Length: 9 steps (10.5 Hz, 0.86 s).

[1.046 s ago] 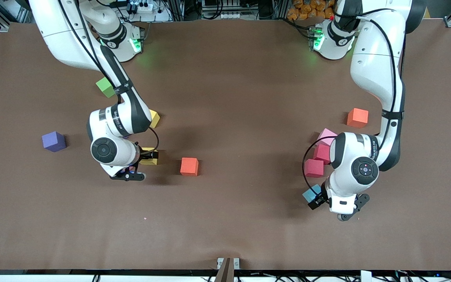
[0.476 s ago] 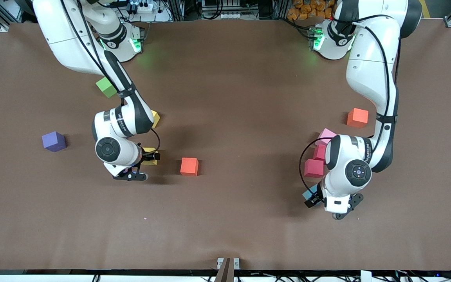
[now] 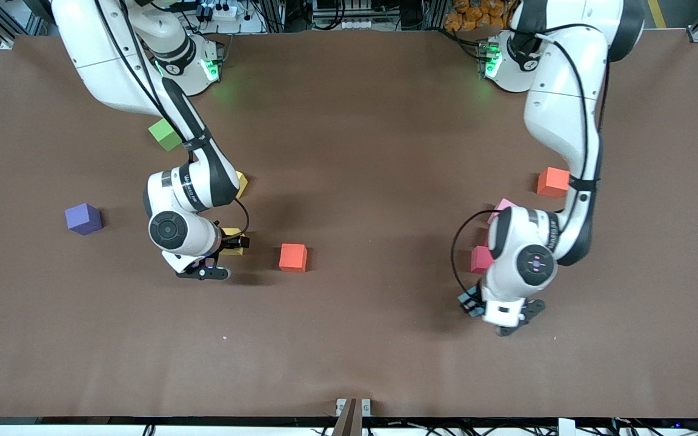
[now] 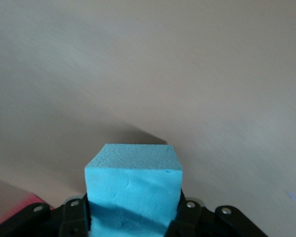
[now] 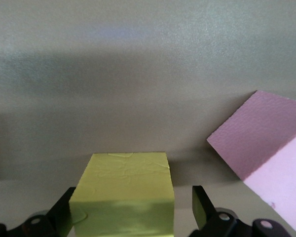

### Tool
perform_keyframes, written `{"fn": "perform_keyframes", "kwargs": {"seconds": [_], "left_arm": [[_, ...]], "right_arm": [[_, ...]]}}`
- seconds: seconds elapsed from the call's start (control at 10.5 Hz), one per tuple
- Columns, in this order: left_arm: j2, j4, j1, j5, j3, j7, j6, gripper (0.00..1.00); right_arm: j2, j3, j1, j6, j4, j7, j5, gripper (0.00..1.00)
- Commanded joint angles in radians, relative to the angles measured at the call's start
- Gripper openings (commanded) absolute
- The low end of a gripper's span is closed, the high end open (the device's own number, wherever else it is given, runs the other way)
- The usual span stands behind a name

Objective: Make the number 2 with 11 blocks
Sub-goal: 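Grasp and lift the cyan cube and the yellow cube with both grippers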

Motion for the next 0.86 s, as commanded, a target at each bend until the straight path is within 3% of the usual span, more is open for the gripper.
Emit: {"fn": "perform_keyframes", "kwargs": {"seconds": [0.0, 0.29, 0.57, 0.76], "left_arm": [[-0.049, 0.000, -0.131, -0.020, 0.019, 0.019, -0.040, 0.04], [-0.190, -0.128, -0.204, -0.026, -0.100, -0.084, -0.147, 0.05], [-0.325, -0.355, -0.273, -0.003, -0.206, -0.197, -0.143, 0.07], [-0.374, -0.484, -0.273, -0.002, -0.312, -0.284, -0.057, 0.07]], "right_arm": [[0.002, 0.006, -0.003, 0.015, -0.008, 0.018, -0.002, 1.00], [0.002, 0.006, -0.001, 0.031, -0.009, 0.018, -0.001, 1.00], [-0.017, 0.006, 0.000, 0.054, -0.046, 0.018, -0.002, 1.00], [-0.044, 0.004, -0.001, 0.080, -0.074, 0.016, -0.004, 1.00]]}}
